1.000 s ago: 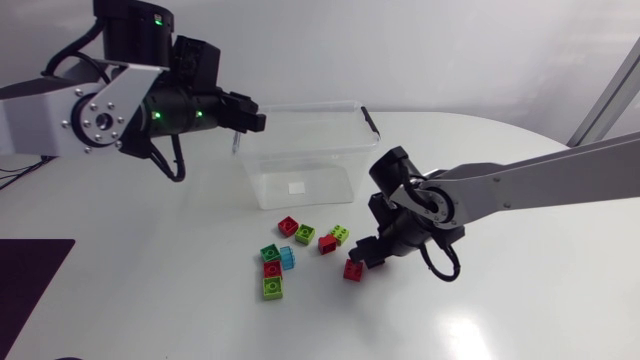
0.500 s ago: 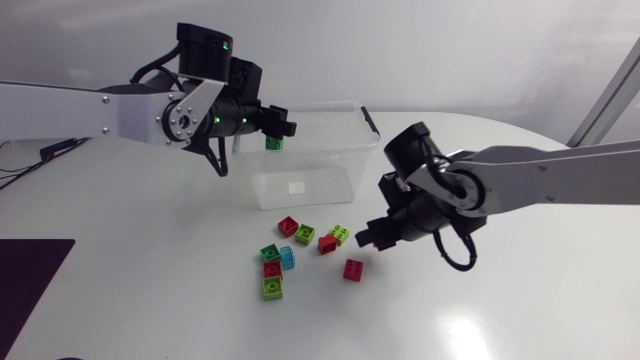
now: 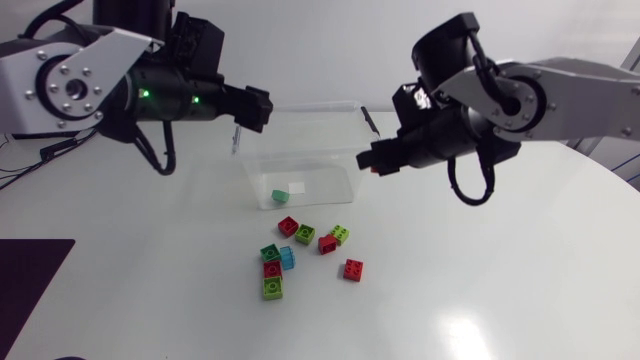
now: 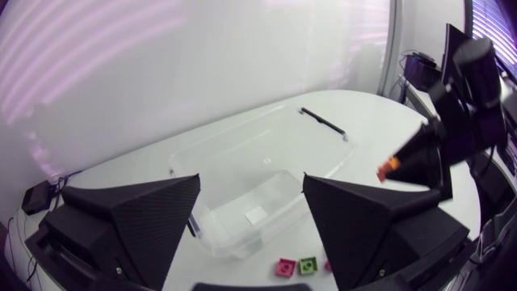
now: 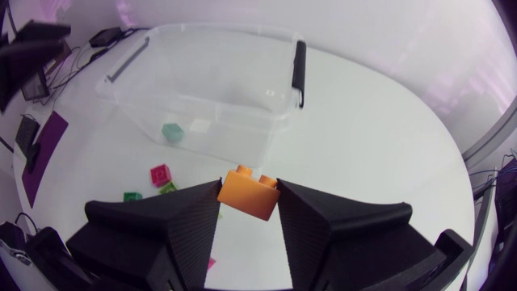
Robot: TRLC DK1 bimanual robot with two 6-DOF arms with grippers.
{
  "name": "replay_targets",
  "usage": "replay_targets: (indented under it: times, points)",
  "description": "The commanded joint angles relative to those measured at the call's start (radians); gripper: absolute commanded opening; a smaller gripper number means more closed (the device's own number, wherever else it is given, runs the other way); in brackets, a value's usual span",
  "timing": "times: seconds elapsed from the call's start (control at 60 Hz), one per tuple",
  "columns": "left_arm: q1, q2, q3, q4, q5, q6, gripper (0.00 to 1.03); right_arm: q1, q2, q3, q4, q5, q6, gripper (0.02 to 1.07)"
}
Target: Place the duplo bricks in the container
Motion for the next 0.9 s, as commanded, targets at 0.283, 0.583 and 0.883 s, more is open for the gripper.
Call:
replay_targets:
  times: [0.283,0.583,0.883]
  points:
    - [-0.042,-0.078,-0.316,-0.065,0.087,0.064,0.87,-0.011,0.163,0.281,0.002,0.012,-0.021,0.35]
    - [-0.091,-0.055,-0.438,-0.035,0.096,0.070,0.87,-0.008,0.307,0.388,0.056,0.025,-0.035,0.35]
    - [-0.136,0.008,-0.440,-0.065,0.105,0.004,0.87,0.000,0.477,0.514,0.096,0.088,-0.078,0.53]
